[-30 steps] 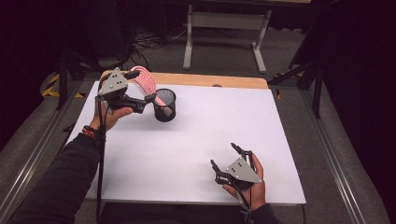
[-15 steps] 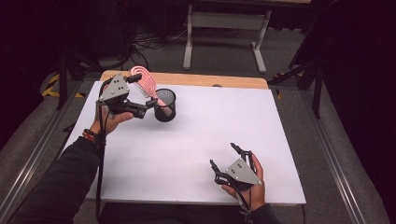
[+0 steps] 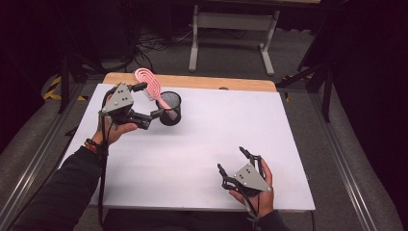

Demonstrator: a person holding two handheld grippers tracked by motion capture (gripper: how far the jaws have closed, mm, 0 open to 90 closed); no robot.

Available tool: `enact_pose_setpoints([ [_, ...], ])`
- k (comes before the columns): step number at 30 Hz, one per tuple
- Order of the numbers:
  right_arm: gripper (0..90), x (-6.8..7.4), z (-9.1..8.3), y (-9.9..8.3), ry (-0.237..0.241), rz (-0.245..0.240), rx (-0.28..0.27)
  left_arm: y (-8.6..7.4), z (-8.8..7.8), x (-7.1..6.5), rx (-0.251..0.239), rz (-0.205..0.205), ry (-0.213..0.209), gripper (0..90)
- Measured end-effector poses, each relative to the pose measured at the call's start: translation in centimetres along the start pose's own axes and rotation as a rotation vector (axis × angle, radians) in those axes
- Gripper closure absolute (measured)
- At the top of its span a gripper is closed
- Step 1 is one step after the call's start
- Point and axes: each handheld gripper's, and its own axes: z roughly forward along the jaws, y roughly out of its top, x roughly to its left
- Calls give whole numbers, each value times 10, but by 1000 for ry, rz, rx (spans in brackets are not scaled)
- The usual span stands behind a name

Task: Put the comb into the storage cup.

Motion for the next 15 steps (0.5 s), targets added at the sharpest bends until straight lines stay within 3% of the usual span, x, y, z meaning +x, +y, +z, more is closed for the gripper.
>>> enact_pose_setpoints([
  [15,147,-3,-3,2,-13,13,-24,-15,-12,-13,6,5,-23,57],
])
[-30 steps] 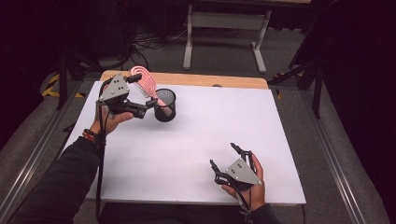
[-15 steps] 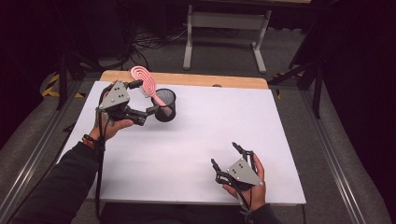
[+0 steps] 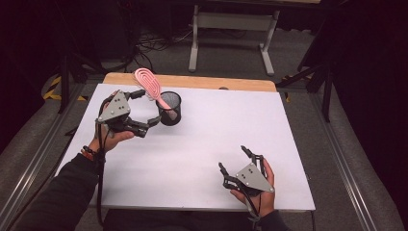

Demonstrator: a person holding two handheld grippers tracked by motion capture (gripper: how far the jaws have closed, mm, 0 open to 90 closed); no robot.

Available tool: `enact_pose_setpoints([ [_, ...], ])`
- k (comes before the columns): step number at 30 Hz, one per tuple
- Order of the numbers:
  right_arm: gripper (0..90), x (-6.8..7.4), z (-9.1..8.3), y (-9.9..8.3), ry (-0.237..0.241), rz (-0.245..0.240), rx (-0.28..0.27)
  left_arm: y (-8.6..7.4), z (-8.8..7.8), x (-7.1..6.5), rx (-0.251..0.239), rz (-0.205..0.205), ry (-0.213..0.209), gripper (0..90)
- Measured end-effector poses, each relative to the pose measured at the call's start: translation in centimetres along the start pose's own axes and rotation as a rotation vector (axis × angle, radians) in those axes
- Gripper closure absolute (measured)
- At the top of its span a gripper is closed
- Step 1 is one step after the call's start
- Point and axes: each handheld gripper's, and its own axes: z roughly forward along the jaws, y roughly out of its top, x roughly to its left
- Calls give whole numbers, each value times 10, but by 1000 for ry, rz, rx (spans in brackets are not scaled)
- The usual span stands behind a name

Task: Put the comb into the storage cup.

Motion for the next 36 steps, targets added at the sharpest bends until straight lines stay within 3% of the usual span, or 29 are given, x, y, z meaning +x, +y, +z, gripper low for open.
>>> enact_pose_setpoints([
  [16,147,-4,-1,0,-13,5,3,-11,-1,-18,13,25,-35,57],
  [25,146,-5,-2,0,-5,8,-3,-19,1,-26,8,26,-22,61],
  [36,145,-6,-3,0,-6,9,-5,-24,-1,-38,11,39,-48,62],
])
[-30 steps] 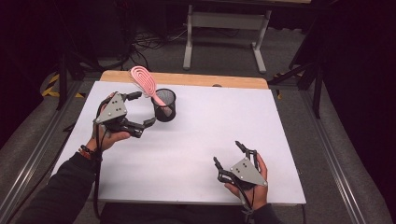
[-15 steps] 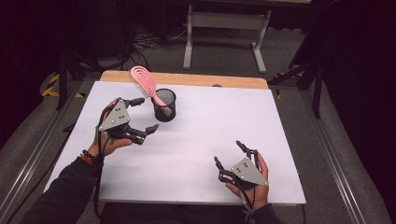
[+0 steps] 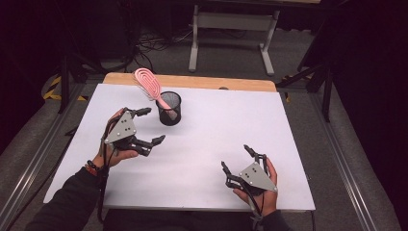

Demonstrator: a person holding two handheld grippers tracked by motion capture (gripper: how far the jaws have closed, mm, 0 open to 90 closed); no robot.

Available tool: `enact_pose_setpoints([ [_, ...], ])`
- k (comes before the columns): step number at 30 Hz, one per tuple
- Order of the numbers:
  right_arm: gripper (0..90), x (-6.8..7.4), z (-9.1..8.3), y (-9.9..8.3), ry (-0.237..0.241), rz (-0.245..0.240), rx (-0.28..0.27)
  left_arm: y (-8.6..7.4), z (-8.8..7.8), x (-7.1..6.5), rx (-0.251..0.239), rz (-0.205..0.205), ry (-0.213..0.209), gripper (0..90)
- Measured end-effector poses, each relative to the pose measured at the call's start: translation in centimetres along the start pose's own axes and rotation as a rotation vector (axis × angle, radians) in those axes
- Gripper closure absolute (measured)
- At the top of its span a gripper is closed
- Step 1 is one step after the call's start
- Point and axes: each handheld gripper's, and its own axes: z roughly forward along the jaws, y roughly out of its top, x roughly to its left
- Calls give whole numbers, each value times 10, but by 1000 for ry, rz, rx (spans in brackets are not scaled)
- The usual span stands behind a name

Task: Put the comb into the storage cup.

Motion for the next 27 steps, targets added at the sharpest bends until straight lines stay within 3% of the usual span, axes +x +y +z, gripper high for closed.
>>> enact_pose_setpoints([
  [27,143,-2,-2,0,-4,1,-6,-17,-14,-23,30,50,-32,61],
])
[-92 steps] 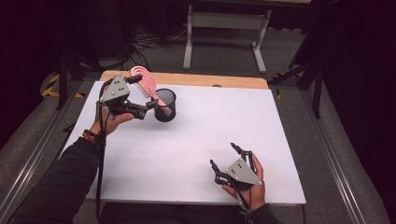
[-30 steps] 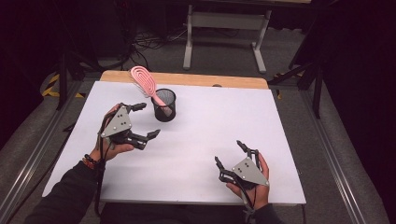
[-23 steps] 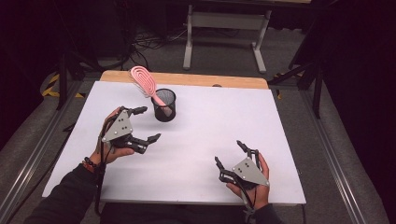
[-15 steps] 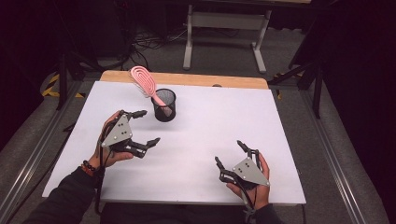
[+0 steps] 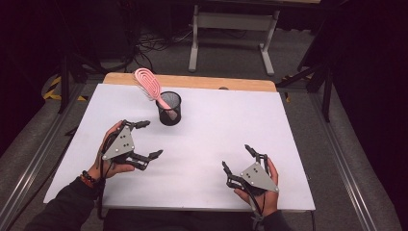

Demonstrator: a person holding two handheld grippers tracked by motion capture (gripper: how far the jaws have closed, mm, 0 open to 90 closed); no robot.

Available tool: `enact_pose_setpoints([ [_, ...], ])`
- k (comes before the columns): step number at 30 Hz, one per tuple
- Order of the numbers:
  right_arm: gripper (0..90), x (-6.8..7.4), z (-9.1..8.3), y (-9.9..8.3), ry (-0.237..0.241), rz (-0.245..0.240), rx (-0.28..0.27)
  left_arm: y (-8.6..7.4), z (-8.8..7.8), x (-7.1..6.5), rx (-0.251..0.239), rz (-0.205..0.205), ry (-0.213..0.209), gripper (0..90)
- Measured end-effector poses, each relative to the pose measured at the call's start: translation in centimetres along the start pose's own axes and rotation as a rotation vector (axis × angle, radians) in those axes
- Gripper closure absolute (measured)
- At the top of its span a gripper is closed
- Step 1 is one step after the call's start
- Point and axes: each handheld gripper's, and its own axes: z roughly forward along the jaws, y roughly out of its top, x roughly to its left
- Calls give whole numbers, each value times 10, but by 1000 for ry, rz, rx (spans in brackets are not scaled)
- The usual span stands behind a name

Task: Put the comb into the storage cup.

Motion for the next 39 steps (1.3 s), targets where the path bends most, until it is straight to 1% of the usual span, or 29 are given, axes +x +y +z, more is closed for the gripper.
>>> enact_pose_setpoints([
  [2,143,0,0,0,-1,-3,1,-2,-1,-2,5,4,-2,61],
  [4,142,0,0,0,-2,-1,1,-4,-2,-3,13,16,3,61],
  [8,141,-1,0,0,-2,-2,2,-12,-2,-2,26,-6,-1,61],
  [11,141,0,0,-1,-5,-8,5,-17,-2,-3,40,-7,0,62],
  [12,142,0,0,-1,-4,-6,6,-18,-2,-4,42,-13,-4,63],
  [17,141,-2,1,-3,-2,-5,12,-26,-3,-7,69,-9,-10,63],
  [19,141,-2,1,-3,-2,-3,11,-27,-3,-7,71,-12,-14,64],
  [22,141,-3,1,-4,-2,1,11,-33,-5,-8,73,-36,-17,64],
  [23,141,-3,1,-4,-2,1,11,-33,-5,-8,73,-36,-17,64],
  [25,141,-3,1,-4,-1,2,12,-38,-6,-9,102,-34,-21,65],
  [28,141,-4,1,-4,4,12,12,-41,-8,-10,109,-37,-15,65],
  [29,141,-4,2,-5,8,15,13,-44,-10,-10,112,-46,-13,65],
  [34,141,-5,2,-6,7,24,15,-52,-17,-10,123,-49,16,64],
  [35,141,-5,2,-6,7,24,15,-52,-17,-10,123,-49,16,64],
  [37,141,-5,2,-7,9,22,18,-57,-20,-10,121,-75,16,62],
  [39,141,-6,2,-7,9,23,18,-61,-23,-11,126,-79,27,61],
])
